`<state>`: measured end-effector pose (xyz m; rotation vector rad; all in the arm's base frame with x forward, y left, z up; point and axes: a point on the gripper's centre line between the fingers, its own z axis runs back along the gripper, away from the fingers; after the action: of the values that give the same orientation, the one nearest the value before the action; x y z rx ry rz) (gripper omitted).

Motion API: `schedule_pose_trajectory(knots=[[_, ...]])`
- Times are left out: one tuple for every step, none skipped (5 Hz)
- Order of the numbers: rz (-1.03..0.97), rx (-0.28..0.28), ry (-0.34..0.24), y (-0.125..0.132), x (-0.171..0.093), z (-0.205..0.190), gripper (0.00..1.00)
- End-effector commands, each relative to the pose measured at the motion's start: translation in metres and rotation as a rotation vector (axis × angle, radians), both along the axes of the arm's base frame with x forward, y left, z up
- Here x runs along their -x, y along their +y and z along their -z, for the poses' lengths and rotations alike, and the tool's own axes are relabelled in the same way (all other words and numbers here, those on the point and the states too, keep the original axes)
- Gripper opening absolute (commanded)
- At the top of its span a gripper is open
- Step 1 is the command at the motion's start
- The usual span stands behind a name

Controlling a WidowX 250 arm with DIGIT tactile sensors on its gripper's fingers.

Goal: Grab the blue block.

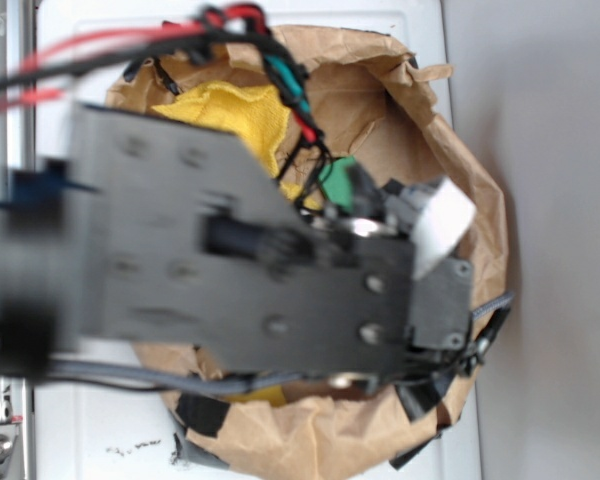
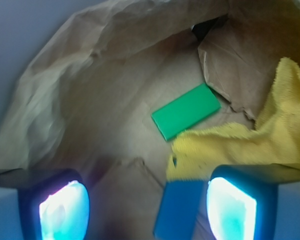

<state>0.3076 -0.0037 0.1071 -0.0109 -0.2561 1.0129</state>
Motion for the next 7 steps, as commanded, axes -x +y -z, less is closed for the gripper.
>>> schedule_pose_trajectory(knots=[[-0.078,-0.02,-0.023,0.025,-0.021,0.011,1.0],[-0.073,-0.013,-0.027,0.028,-0.019,0.005,1.0],[-0.063,0.006,-0.049,0.032,-0.014,-0.01,1.0],[-0.069,0.021,-0.081,0.032,0.0,-0.025,1.0],[-0.072,0.03,-0.107,0.034,0.016,-0.036,1.0],[-0.044,0.018,-0.076,0.033,0.029,-0.027,1.0],[-0.049,-0.003,-0.062,0.03,0.042,-0.016,1.0]])
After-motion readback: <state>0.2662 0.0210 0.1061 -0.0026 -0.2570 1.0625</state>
